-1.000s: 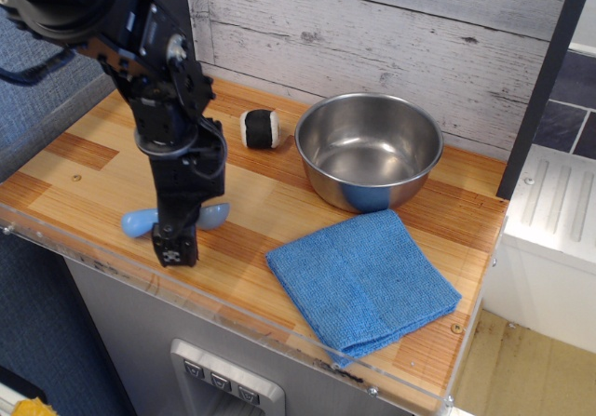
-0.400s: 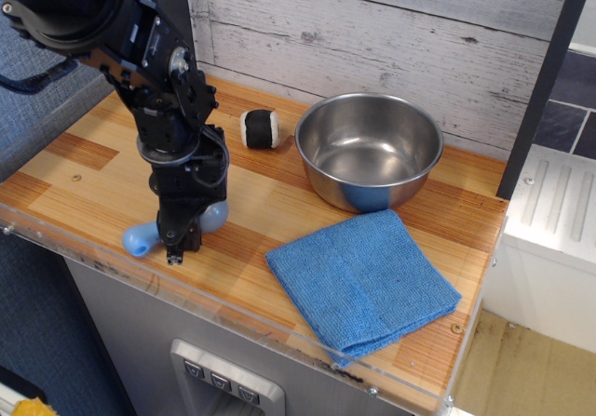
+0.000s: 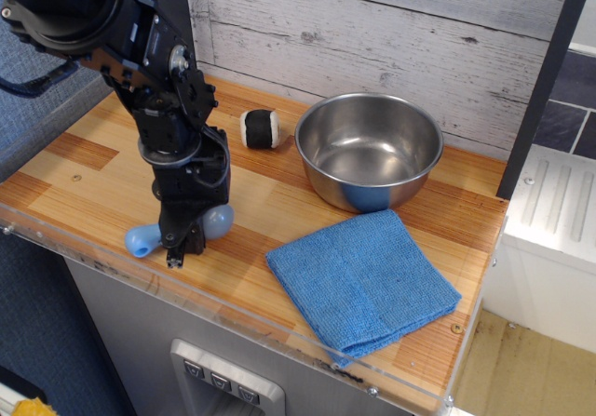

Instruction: Place the spoon to the back end on the table.

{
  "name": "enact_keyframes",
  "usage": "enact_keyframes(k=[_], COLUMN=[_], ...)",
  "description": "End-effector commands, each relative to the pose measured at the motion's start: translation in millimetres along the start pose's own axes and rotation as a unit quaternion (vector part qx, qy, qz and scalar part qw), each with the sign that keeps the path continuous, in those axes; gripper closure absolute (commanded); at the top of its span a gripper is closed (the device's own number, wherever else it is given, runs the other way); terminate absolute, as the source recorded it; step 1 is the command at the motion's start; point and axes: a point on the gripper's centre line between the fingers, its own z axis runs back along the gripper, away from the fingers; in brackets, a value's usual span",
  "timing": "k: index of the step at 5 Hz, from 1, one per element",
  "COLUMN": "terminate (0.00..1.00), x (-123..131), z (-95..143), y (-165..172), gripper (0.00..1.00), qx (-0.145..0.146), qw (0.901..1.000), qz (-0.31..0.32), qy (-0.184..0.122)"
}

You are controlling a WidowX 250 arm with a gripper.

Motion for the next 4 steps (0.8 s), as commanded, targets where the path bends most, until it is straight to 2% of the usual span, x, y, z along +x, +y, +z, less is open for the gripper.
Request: enact_keyframes(k=[1, 2, 3, 4], terminate=[0.00, 0.00, 0.00, 0.00], x=[5.3, 8.8, 18.0, 23.3], z=[38.9, 60.1, 70.6, 79.8], y=[19.4, 32.2, 53.2, 87.1], gripper=[1.00, 1.00, 1.00, 1.00], qx=[0.047, 0.070, 0.078, 0.088], qw=[0.9981, 0.9964, 0.9957, 0.9944], qz=[-0.033, -0.037, -0.030, -0.013], qy=[-0.019, -0.031, -0.040, -0.057])
